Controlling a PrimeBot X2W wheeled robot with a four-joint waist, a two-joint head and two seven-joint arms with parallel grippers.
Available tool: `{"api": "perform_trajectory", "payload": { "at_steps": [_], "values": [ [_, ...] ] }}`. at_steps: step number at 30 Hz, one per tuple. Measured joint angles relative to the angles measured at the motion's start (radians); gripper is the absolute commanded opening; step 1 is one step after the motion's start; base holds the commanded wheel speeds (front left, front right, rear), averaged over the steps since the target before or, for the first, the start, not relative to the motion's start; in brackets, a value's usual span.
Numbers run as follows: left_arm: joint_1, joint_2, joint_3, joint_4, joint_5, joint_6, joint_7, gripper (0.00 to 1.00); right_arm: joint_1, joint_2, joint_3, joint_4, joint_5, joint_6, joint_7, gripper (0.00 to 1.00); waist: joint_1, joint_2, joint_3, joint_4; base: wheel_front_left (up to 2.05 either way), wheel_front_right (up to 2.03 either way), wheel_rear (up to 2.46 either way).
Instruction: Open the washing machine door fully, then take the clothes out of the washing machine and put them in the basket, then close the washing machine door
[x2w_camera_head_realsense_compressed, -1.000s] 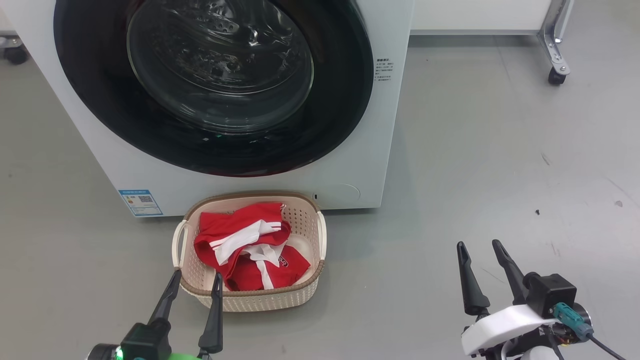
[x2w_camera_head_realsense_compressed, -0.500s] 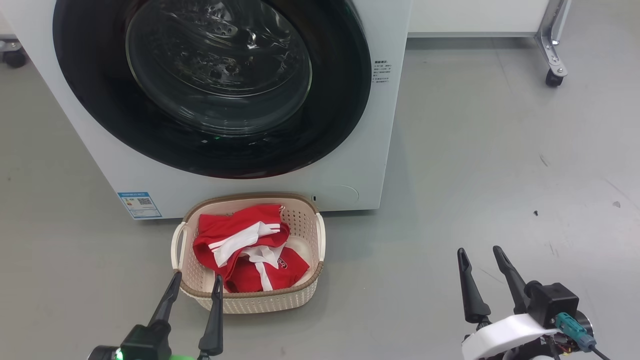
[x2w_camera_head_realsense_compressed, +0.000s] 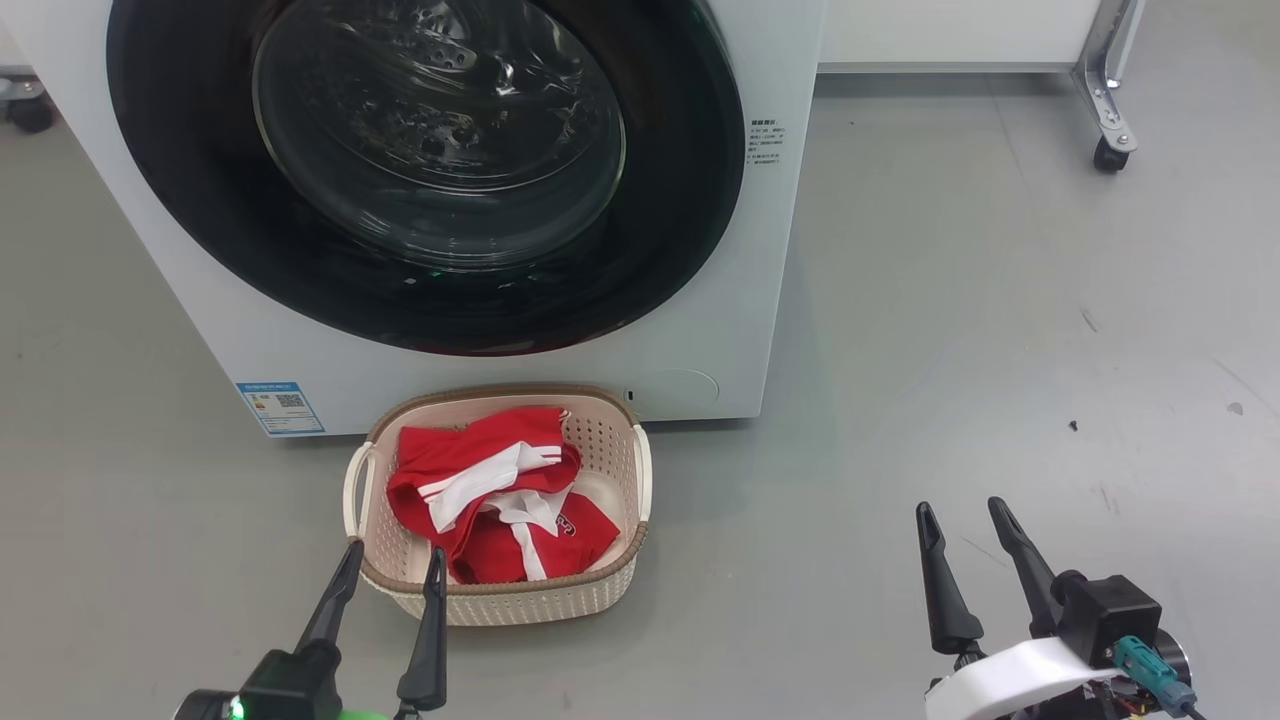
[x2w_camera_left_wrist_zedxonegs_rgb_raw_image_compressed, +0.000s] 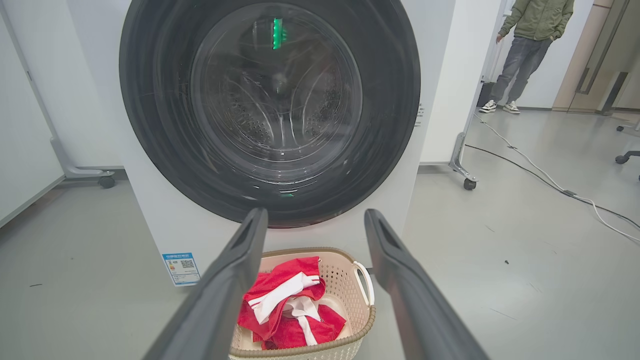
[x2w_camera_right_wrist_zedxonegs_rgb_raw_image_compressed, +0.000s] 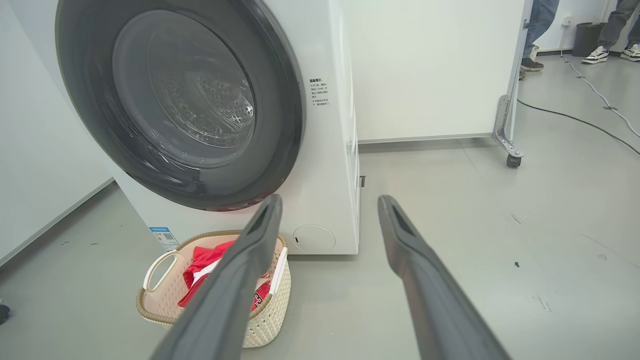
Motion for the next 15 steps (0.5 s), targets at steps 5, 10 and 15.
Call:
{"api": "perform_trajectory", "payload": {
  "at_steps": [5,10,15],
  "values": [
    [0.003,0.000,-0.003,0.004,0.000,0.000,0.008,0.00,0.010,0.000,0.000,-0.001,-0.004,0.001,0.000,0.00,0.0000,0.0000,0.001,0.002,0.00,0.00,0.00],
    [0.015,-0.007,-0.011,0.043,0.000,0.000,0.009,0.00,0.032,0.003,0.002,0.040,-0.002,0.002,0.002,0.00,0.0000,0.0000,0.001,0.002,0.00,0.00,0.00],
    [0.024,-0.008,-0.012,0.038,-0.046,-0.009,0.009,0.00,0.034,0.004,0.002,0.037,0.041,0.002,0.002,0.00,0.0000,0.0000,0.001,0.002,0.00,0.00,0.00]
  ]
}}
